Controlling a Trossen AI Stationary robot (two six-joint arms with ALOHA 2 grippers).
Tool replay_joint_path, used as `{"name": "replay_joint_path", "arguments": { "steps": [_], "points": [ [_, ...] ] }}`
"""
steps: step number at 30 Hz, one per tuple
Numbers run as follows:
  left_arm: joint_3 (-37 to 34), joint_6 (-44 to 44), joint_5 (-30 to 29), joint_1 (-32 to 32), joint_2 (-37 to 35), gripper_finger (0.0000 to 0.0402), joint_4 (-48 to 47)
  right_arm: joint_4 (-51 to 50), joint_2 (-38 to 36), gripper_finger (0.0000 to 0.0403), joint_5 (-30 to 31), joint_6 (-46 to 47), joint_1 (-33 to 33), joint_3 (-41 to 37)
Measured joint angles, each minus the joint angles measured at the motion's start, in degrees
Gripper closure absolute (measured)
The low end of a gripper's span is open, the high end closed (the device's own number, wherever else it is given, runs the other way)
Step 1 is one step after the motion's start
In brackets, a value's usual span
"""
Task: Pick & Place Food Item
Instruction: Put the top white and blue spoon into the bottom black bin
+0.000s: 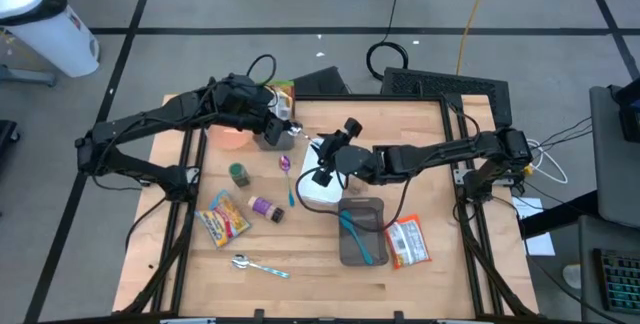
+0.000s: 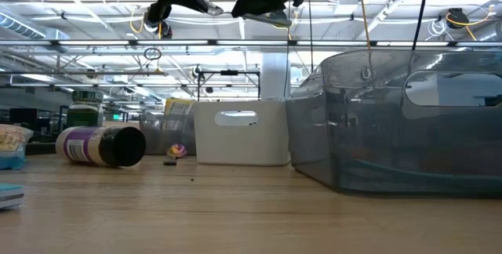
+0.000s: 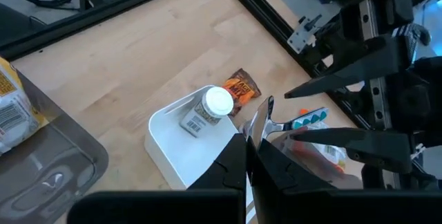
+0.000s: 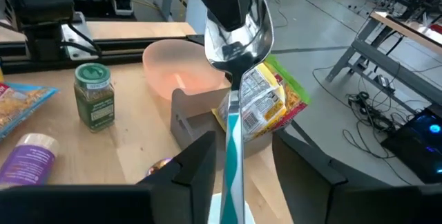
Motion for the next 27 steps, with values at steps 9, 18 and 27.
{"name": "replay_joint_path", "arguments": {
  "steps": [9,18,27],
  "points": [
    [0.0,-1.4,0.0,0.0,0.0,0.0398,0.7,-1.5,0.0,0.0329,-0.1,-0.2,0.0,-0.1],
    [0.0,-2.7,0.0,0.0,0.0,0.0393,0.7,-1.3,0.0,0.0383,0.0,-0.1,0.1,-0.1],
    [0.0,-2.1,0.0,0.0,0.0,0.0387,1.7,-1.1,0.0,0.0383,0.3,2.8,0.1,-0.1]
  ]
}}
